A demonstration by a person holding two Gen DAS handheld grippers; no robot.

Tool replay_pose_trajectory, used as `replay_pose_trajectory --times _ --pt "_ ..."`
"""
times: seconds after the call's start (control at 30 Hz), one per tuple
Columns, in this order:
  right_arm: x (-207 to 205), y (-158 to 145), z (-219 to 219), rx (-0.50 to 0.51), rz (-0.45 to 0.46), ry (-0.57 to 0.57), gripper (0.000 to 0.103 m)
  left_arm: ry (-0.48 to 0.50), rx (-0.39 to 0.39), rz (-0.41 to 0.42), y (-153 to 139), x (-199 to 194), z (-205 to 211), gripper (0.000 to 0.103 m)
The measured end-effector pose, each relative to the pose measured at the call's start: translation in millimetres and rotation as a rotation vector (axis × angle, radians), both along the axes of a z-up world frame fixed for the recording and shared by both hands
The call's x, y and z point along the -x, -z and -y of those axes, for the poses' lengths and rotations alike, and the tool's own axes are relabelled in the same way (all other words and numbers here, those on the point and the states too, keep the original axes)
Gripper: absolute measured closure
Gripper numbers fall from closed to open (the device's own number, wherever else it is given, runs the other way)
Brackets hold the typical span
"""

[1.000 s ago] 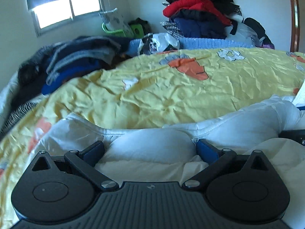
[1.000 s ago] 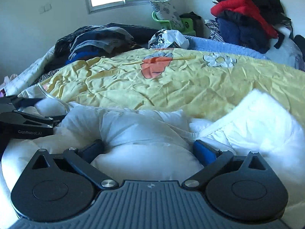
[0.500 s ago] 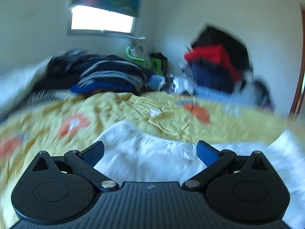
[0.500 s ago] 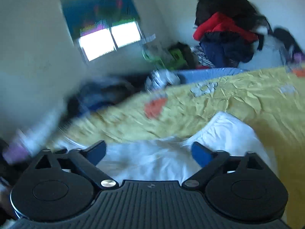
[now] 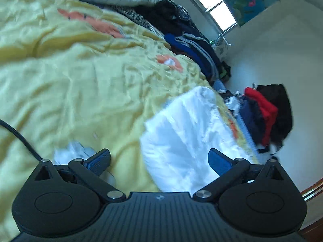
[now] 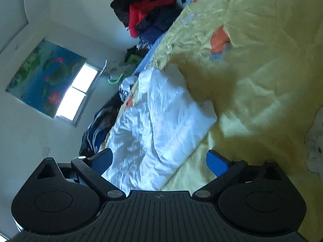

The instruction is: Fold small clothes

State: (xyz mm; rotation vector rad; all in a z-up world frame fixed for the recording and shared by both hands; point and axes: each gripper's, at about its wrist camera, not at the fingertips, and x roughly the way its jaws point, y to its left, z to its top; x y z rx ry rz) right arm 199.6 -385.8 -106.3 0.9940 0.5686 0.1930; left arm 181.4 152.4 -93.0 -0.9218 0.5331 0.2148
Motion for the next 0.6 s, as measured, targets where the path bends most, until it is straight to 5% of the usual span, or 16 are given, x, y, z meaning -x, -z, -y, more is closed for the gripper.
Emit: replay_pose_trajectory --times 0.23,0.37,0.4,0.43,0.47,0.6 --pt "-41.9 0.3 -21.1 0.036 -0.026 0.002 0.007 0.068 0.057 -0.024 1.1 -25.2 13.9 0.0" --pt "-60.7 1.6 -30.3 0.125 -0.075 0.014 0.046 0.081 0.056 -0.057 4.0 -42.2 20.1 0.002" --pt "-64.8 2.6 -31.5 0.126 -0.081 0.016 0.049 0.075 0.025 -0.065 2.4 -45.2 23.8 0.016" --pt "-66.9 3.4 -31.7 0.12 -0.083 0.016 0.05 0.077 -0.001 -0.086 2.4 -49.6 27.0 0.048" --pt "-68.3 3.7 -32.9 0.121 -0.084 0.014 0.054 0.084 -0.019 -0.123 4.7 -54.2 28.8 0.061" --pt "-66.9 4.4 -33.0 0.135 -0.059 -0.009 0.074 0.111 -0.052 -0.1 2.4 -54.0 31.1 0.076"
